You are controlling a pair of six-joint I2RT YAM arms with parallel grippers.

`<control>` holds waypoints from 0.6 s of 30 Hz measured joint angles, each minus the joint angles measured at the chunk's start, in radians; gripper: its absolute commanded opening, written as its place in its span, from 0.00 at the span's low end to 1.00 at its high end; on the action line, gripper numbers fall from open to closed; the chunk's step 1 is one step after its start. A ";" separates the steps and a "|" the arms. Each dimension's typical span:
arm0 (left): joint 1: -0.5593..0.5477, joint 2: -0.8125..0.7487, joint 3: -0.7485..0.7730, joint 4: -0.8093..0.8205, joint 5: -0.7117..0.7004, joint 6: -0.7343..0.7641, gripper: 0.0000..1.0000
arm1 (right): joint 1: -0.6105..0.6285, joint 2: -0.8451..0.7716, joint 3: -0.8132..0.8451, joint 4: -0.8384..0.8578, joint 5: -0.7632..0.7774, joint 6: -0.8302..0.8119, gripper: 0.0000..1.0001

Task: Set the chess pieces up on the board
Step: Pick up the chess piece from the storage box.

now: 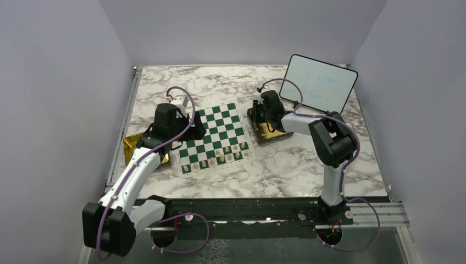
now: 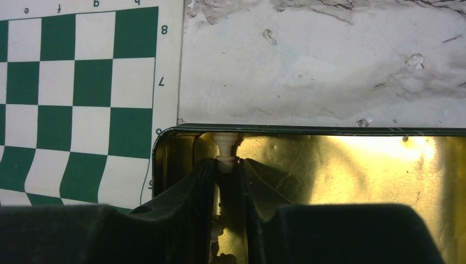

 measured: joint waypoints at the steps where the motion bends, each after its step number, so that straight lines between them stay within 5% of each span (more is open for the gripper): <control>1: 0.000 0.000 0.000 0.002 -0.003 0.000 0.91 | 0.000 0.001 0.003 0.000 0.003 0.000 0.24; 18: 0.000 0.001 0.000 0.008 -0.011 -0.003 0.91 | 0.000 -0.046 -0.054 -0.002 0.134 0.007 0.09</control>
